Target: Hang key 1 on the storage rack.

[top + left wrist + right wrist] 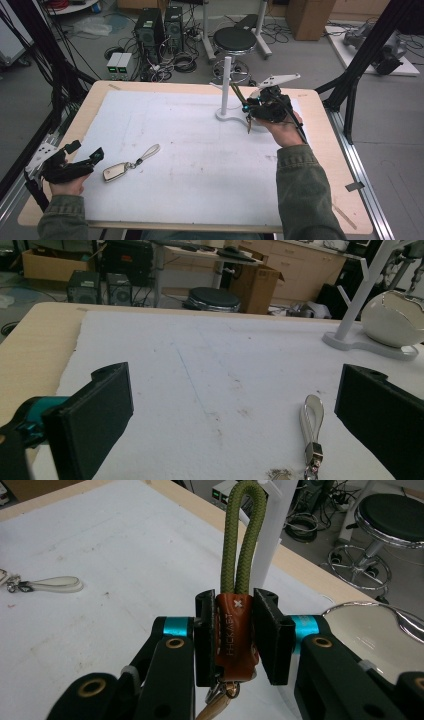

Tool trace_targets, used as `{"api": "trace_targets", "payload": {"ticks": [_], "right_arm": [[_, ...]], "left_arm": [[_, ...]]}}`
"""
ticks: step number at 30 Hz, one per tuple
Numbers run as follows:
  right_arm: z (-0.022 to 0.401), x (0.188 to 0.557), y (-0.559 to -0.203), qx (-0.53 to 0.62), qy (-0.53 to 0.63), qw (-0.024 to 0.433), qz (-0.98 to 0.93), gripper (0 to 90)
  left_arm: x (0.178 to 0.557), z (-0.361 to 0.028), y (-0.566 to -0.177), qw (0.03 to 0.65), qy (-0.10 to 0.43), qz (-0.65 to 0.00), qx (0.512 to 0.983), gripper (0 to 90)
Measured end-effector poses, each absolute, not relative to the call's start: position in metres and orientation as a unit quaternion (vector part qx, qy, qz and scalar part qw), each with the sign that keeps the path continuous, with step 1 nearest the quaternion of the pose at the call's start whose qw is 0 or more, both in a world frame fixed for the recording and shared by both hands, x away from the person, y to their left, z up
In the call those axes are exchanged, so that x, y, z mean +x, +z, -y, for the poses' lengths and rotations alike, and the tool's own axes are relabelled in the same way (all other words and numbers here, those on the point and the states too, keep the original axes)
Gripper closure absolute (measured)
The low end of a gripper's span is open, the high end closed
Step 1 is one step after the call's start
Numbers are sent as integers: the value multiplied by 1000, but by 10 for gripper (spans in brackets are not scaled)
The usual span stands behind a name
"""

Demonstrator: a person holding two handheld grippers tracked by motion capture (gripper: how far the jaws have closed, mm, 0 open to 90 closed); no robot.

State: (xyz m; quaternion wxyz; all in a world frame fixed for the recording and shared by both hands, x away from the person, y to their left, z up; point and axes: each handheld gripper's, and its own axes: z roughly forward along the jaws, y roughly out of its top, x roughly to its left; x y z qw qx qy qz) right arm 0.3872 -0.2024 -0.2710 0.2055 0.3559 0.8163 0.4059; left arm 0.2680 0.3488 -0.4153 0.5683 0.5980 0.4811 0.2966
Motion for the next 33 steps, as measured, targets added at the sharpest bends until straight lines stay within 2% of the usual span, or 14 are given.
{"api": "trace_targets", "payload": {"ticks": [15, 33], "right_arm": [[185, 401, -253, 349, 384, 232, -823, 717], [180, 418, -261, 358, 368, 236, -825, 717]], "left_arm": [[268, -349, -415, 570, 295, -481, 597, 26], [267, -351, -416, 572, 295, -483, 593, 26]]}}
